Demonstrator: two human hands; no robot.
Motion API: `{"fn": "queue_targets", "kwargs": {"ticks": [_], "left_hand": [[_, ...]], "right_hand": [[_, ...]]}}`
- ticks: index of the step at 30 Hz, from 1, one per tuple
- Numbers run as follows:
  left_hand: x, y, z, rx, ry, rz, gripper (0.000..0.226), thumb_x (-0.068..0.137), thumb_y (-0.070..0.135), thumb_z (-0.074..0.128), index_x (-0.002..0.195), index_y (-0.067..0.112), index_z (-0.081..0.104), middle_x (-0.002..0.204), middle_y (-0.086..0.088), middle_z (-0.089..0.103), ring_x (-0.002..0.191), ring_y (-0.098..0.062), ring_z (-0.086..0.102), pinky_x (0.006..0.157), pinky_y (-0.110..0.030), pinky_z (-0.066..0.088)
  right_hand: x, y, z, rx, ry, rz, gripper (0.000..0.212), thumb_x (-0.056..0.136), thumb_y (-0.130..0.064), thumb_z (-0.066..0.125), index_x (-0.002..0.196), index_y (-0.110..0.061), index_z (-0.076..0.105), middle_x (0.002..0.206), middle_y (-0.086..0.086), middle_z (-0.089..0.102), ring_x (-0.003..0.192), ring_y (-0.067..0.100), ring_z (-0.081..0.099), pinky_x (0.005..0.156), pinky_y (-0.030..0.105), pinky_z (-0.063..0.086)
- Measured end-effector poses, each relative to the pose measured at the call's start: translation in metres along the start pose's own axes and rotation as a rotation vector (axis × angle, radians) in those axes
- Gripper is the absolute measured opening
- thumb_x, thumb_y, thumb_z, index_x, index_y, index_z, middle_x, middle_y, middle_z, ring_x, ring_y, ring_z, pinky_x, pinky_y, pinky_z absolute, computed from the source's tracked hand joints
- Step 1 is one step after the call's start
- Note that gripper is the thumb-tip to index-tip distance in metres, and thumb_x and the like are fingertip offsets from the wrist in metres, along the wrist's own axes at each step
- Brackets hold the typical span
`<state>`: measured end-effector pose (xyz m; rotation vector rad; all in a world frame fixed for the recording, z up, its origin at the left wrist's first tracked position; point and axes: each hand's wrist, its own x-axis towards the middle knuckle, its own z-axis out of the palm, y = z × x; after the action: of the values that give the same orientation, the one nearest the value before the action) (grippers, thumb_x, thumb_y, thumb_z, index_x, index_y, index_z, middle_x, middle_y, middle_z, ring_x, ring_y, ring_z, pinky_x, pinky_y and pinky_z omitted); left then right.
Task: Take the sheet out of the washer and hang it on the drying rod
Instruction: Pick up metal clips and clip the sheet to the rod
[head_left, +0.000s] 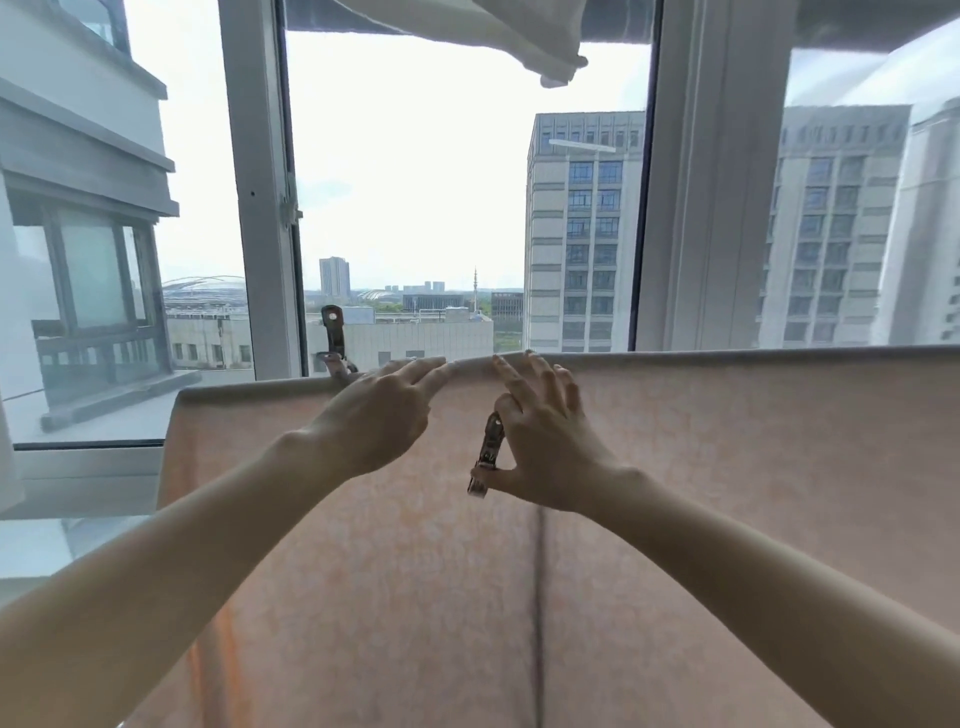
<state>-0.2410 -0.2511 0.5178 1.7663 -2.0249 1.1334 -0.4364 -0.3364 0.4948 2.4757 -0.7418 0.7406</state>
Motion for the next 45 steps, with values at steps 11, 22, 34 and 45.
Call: {"fn": "queue_targets", "kwargs": {"ticks": [11,22,34,45], "left_hand": [[0.053,0.03,0.038,-0.212,0.241,0.035,0.045,0.098,0.026,0.048,0.142,0.016,0.046,0.132,-0.004,0.059,0.104,-0.025,0.064,0.083,-0.041,0.052],[0.112,0.084,0.045,-0.176,0.303,0.094,0.044,0.088,0.009,0.069,0.13,0.017,0.06,0.118,0.0,0.07,0.092,-0.023,0.068,0.076,-0.041,0.056],[0.182,0.167,0.061,-0.165,0.27,0.101,0.057,0.082,-0.012,0.065,0.135,0.008,0.055,0.126,-0.006,0.065,0.096,-0.028,0.067,0.079,-0.044,0.058],[0.241,0.252,0.075,-0.053,0.263,0.079,0.071,0.077,-0.01,0.068,0.14,0.016,0.049,0.126,-0.004,0.064,0.092,-0.03,0.065,0.079,-0.047,0.054]], "right_hand": [[-0.059,0.036,-0.017,0.137,0.034,0.149,0.072,0.082,-0.05,0.067,0.138,-0.014,0.04,0.125,0.002,0.058,0.112,0.023,0.053,0.095,0.039,0.044],[-0.106,0.092,-0.022,0.269,0.115,0.323,0.049,0.08,-0.003,0.062,0.117,-0.022,0.036,0.107,0.0,0.043,0.069,0.024,0.057,0.06,0.043,0.053],[-0.161,0.191,-0.036,0.284,0.211,0.414,0.053,0.075,-0.021,0.074,0.116,-0.019,0.041,0.111,-0.004,0.047,0.084,0.015,0.055,0.069,0.032,0.049],[-0.222,0.283,-0.038,0.257,0.183,0.431,0.058,0.079,-0.033,0.071,0.128,-0.026,0.042,0.118,-0.011,0.048,0.079,0.012,0.055,0.068,0.032,0.051]]}}
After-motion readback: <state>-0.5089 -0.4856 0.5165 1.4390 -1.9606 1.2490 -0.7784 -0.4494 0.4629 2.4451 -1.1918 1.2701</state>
